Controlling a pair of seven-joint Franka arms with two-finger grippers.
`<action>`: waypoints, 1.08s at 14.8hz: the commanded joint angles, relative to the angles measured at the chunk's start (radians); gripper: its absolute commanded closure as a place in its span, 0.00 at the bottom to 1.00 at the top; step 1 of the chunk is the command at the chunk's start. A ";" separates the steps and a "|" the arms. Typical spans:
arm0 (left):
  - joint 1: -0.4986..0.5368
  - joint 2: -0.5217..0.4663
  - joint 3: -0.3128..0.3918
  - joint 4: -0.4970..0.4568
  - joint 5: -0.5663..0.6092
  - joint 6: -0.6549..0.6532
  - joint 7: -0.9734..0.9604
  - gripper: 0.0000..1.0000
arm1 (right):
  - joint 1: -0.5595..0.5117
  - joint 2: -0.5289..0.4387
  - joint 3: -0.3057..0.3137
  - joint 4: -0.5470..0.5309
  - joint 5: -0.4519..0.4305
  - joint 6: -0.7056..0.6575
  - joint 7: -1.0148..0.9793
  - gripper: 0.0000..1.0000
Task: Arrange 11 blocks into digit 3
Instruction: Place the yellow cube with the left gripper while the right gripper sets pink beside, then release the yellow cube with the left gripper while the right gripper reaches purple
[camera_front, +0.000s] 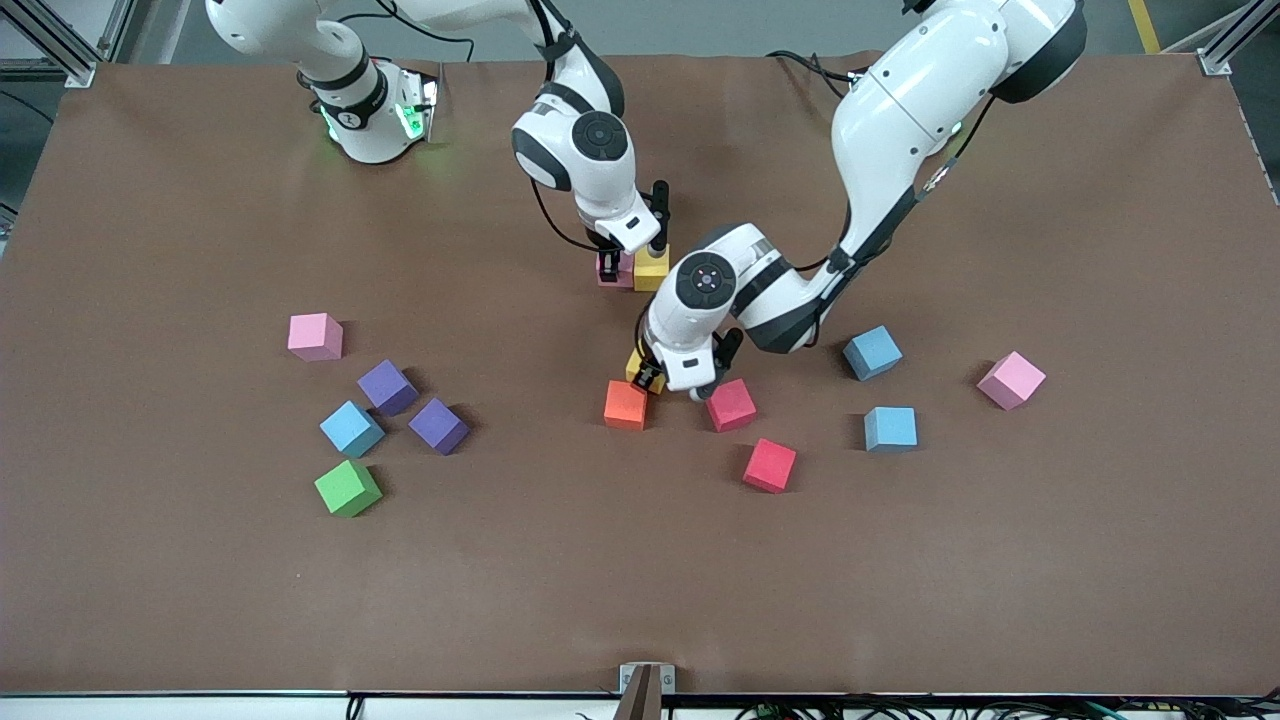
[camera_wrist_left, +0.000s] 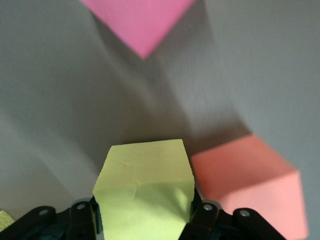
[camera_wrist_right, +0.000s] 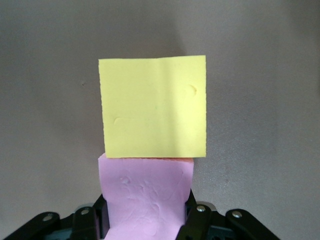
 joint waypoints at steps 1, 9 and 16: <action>0.032 -0.104 -0.010 -0.106 -0.008 -0.010 -0.066 0.80 | 0.018 0.067 -0.003 0.021 0.004 0.017 0.026 0.54; 0.066 -0.293 -0.039 -0.396 -0.012 0.057 -0.515 0.83 | -0.009 -0.029 -0.003 0.021 0.004 -0.139 0.018 0.00; 0.066 -0.403 -0.067 -0.590 -0.011 0.133 -0.666 0.82 | -0.089 -0.198 -0.006 0.022 0.004 -0.307 0.020 0.00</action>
